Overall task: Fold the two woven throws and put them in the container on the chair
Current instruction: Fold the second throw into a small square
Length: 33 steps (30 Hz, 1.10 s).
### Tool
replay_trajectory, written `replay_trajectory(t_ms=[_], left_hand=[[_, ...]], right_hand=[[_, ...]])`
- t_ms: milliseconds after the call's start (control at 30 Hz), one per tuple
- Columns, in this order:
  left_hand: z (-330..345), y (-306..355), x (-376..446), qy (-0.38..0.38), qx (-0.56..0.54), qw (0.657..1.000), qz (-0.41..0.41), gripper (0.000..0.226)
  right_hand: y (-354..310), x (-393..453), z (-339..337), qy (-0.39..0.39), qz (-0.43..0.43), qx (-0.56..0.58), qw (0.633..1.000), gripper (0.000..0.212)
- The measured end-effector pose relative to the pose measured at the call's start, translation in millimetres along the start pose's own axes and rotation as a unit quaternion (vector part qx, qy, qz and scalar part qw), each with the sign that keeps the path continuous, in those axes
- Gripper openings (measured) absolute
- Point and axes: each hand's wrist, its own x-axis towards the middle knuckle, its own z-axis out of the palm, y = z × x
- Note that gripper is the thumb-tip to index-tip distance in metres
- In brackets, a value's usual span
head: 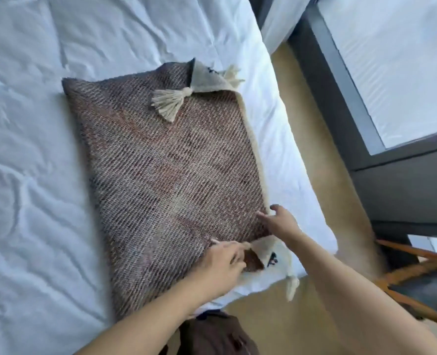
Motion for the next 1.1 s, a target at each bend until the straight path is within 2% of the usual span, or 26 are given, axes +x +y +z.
replay_trajectory(t_ms=[67,100,167,233,333,400,467,533,600,700,800,900,1000,1100], left_hand=[[14.5,-49.0,-10.3,0.041,0.043,0.995,-0.081,0.043],[20.2,-74.2,-19.2,0.056,0.077,0.989,-0.116,0.045],[29.7,-121.6,-40.5,0.077,0.157,0.970,-0.168,0.051],[30.5,-153.9,-61.7,0.084,0.213,0.950,-0.212,0.062],[27.8,-181.6,-77.6,0.078,0.279,0.927,-0.239,0.076],[27.6,-188.3,-79.4,0.096,0.297,0.919,-0.241,0.076],[29.4,-190.0,-78.6,0.119,0.292,0.917,-0.244,0.075],[31.8,-191.9,-78.5,0.140,0.278,0.915,-0.257,0.077],[34.9,-196.0,-80.8,0.165,0.251,0.914,-0.272,0.077],[40.1,-203.8,-87.8,0.206,0.209,0.912,-0.285,0.071],[51.2,-214.2,-97.5,0.233,0.190,0.911,-0.283,0.070],[62.7,-222.6,-104.8,0.261,0.160,0.910,-0.279,0.068],[66.8,-224.1,-106.5,0.334,0.070,0.894,-0.289,0.050],[69.4,-230.2,-115.4,0.415,0.041,0.867,-0.273,0.038]], right_hand=[[39.2,-13.2,23.7,0.007,0.007,-0.023,1.000,0.063],[52.5,-17.9,33.2,0.024,0.008,-0.031,0.999,0.067],[69.0,-25.9,46.6,0.080,0.017,-0.037,0.996,0.073],[77.1,-28.1,52.7,0.127,0.032,-0.034,0.991,0.064],[80.9,-31.6,48.2,0.109,0.091,0.002,0.990,0.054],[90.7,-33.4,42.0,0.080,0.088,0.021,0.993,0.051],[107.4,-35.0,34.9,0.056,0.045,-0.009,0.997,0.052],[121.5,-32.9,28.0,0.036,0.005,-0.096,0.995,0.041],[129.6,-26.6,21.5,0.039,0.013,-0.140,0.989,0.026],[137.0,-17.9,18.9,0.076,0.059,-0.087,0.992,0.005],[148.4,-14.2,26.8,0.092,0.052,-0.024,0.994,0.012],[159.9,-24.9,39.8,0.049,0.025,-0.022,0.998,0.013],[173.7,-27.2,47.5,0.032,-0.019,-0.073,0.997,0.029],[180.3,-24.3,48.3,0.072,-0.047,-0.126,0.988,0.026]])
